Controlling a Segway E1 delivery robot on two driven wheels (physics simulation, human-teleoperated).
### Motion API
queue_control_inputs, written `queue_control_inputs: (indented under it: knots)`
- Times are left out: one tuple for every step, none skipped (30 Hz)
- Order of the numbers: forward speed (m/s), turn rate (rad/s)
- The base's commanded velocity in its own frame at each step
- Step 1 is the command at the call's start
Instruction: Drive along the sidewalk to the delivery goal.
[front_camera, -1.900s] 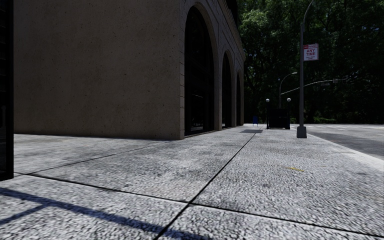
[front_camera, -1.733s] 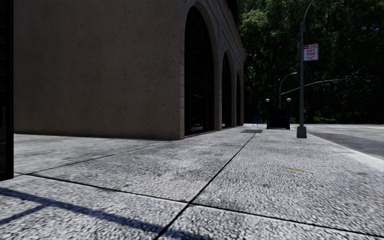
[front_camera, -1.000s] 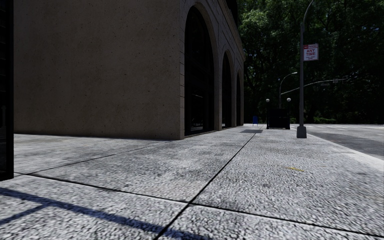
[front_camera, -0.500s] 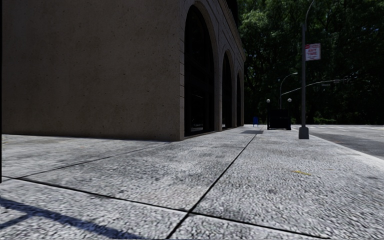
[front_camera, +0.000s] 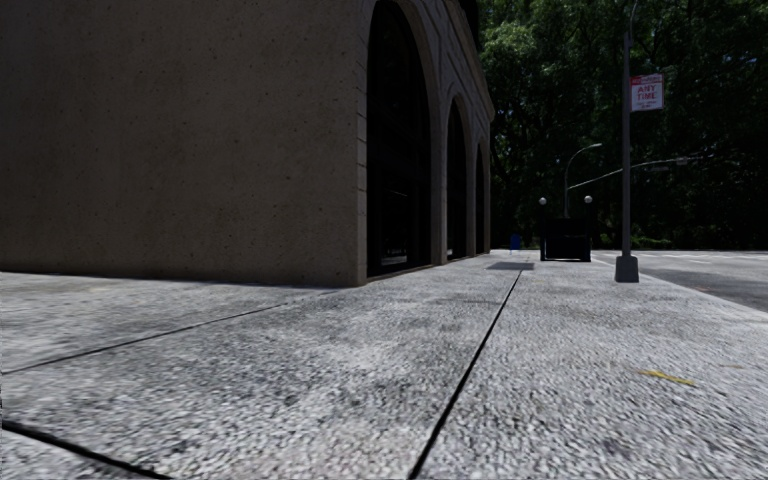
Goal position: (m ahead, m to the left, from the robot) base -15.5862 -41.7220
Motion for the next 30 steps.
queue_control_inputs:
  knots:
    - [2.00,-0.23]
    - [2.00,-0.25]
    - [2.00,-0.25]
    - [2.00,-0.27]
    - [2.00,-0.30]
    - [2.00,-0.31]
    - [2.00,-0.31]
    - [2.00,-0.31]
    - [2.00,-0.31]
    - [2.00,-0.31]
    - [2.00,-0.31]
    - [2.00,-0.32]
    - [2.00,-0.38]
    - [2.00,-0.47]
    - [2.00,-0.51]
    - [2.00,-0.51]
    - [2.00,-0.52]
    - [2.00,-0.52]
    - [2.00,-0.52]
    - [2.00,-0.52]
    - [2.00,-0.52]
    - [2.00,-0.52]
    - [2.00,-0.52]
    - [2.00,-0.52]
    - [2.00,-0.52]
    - [2.00,-0.52]
    - [2.00,-0.52]
    - [2.00,-0.52]
    - [2.00,-0.52]
    - [2.00,-0.52]
